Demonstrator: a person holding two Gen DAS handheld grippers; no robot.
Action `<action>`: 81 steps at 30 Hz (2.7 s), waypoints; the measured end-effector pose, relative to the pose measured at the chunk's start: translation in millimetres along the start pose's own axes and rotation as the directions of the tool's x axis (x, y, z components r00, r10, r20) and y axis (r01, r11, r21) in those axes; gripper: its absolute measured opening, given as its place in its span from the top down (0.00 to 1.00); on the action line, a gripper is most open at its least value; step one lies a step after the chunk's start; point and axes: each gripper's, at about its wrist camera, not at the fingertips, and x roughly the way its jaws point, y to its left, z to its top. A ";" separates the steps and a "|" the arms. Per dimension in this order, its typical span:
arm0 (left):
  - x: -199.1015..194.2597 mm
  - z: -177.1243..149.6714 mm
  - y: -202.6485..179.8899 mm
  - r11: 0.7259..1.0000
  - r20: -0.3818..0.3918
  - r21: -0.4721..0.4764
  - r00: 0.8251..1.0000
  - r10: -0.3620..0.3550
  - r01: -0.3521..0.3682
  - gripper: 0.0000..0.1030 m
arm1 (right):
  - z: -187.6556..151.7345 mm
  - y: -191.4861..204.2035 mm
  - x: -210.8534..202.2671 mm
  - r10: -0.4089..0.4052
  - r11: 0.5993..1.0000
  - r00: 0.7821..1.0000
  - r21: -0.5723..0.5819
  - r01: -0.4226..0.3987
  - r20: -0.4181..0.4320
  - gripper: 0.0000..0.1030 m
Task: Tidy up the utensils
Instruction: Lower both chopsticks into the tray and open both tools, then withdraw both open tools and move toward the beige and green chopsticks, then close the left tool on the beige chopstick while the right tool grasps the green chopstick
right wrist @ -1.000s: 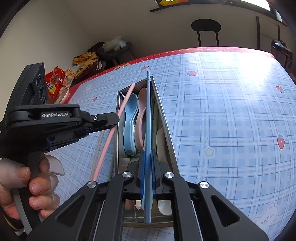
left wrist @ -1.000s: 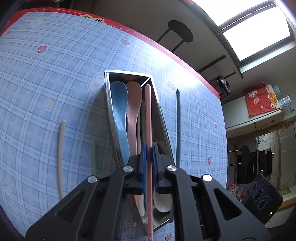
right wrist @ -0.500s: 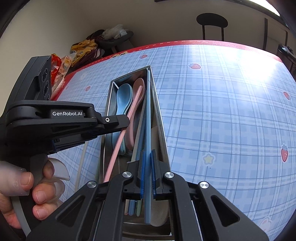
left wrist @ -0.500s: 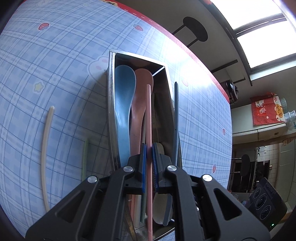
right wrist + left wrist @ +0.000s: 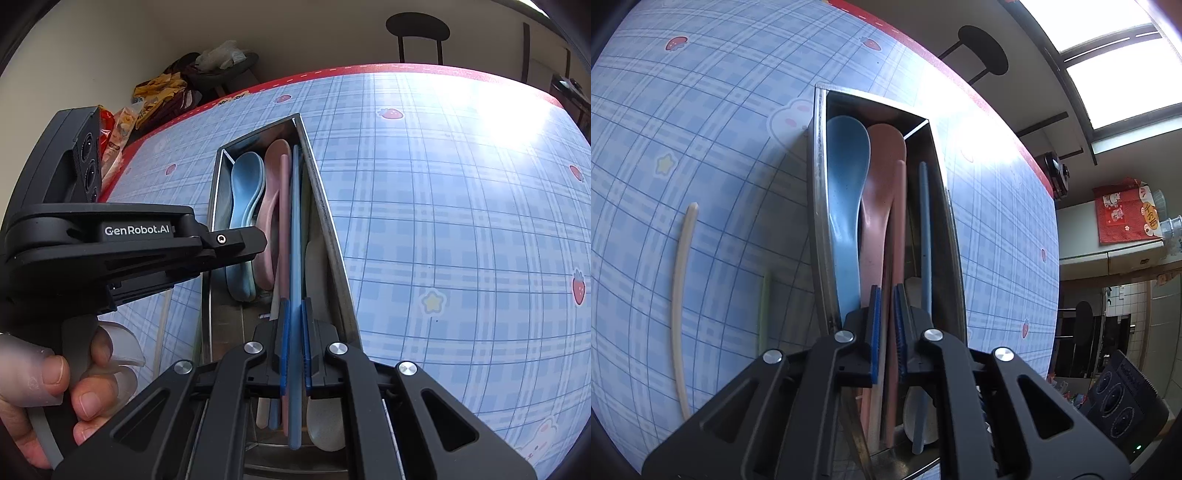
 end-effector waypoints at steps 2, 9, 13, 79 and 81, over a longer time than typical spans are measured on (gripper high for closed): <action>-3.5 1.4 -1.7 1.000 0.007 0.014 1.000 -0.004 0.004 0.85 | 0.7 -0.4 0.3 -0.002 1.000 1.000 0.005 0.002 -0.005 0.94; -38.8 5.7 2.2 0.998 0.070 0.059 0.997 -0.021 0.017 0.68 | 3.0 2.7 -20.9 0.004 1.000 0.999 0.011 -0.004 0.032 0.86; -70.9 6.4 6.1 0.992 0.134 0.122 0.991 -0.013 -0.003 0.48 | 1.8 6.7 -48.1 -0.029 1.000 0.995 0.006 0.028 0.099 0.50; -106.5 -60.6 119.3 0.866 0.070 0.473 0.986 0.149 -0.165 0.38 | -124.4 110.8 2.8 -0.147 0.983 0.989 -0.116 0.144 -0.012 0.72; -100.7 -58.2 111.4 0.859 0.061 0.492 0.990 0.131 -0.144 0.41 | -124.3 111.9 5.4 -0.141 0.982 0.990 -0.126 0.139 -0.013 0.72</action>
